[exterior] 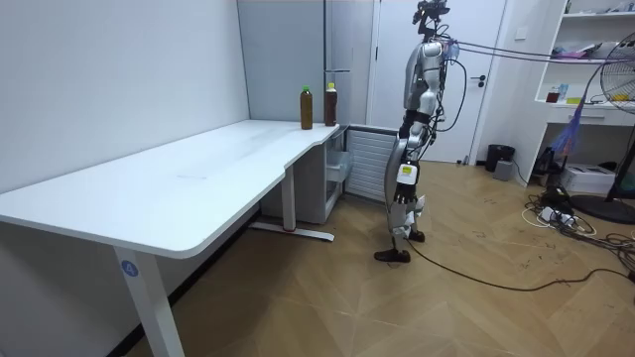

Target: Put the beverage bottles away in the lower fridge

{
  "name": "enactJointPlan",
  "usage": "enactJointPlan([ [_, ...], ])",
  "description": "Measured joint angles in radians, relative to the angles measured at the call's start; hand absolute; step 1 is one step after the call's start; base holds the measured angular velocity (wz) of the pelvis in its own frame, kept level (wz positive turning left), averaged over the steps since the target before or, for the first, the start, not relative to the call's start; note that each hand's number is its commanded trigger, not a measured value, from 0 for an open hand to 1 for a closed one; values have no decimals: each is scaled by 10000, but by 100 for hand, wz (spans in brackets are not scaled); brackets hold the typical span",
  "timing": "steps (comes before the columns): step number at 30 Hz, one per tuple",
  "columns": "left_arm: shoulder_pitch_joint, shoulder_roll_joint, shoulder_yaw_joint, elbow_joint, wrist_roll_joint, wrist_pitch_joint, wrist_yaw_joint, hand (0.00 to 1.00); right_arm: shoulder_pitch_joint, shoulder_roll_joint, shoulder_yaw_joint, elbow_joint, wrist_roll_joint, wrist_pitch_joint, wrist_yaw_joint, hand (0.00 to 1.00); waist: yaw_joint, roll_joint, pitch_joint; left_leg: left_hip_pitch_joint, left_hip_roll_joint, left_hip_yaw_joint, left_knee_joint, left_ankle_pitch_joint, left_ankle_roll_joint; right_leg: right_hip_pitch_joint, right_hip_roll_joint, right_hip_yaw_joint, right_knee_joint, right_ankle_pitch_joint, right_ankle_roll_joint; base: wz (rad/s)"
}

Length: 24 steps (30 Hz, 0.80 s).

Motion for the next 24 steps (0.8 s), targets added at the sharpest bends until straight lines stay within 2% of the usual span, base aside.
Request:
enactJointPlan([
  [11,-23,2,-13,-1,-99,-12,-82,0,-10,-2,-181,4,226,-28,-48,0,-19,15,12,0,0,-2,2,0,0,0,0,3,-8,-6,6,0],
  [16,-63,1,62,37,-877,-187,56,0,-54,1,-321,187,597,-174,-291,0,-10,26,13,-3,0,14,2,-1,0,-2,0,21,-15,-8,5,0],
  [19,-72,1,387,50,-1673,-205,162,0,-102,0,-481,282,767,-180,-340,0,-4,37,14,-5,2,14,-1,-1,0,-4,-1,16,-17,-11,1,0],
  [24,28,-5,874,44,-2952,-246,868,0,-73,-3,-654,319,1231,-179,-499,0,17,38,15,-9,2,13,-8,-2,-1,-19,-7,7,-18,-23,3,0],
])
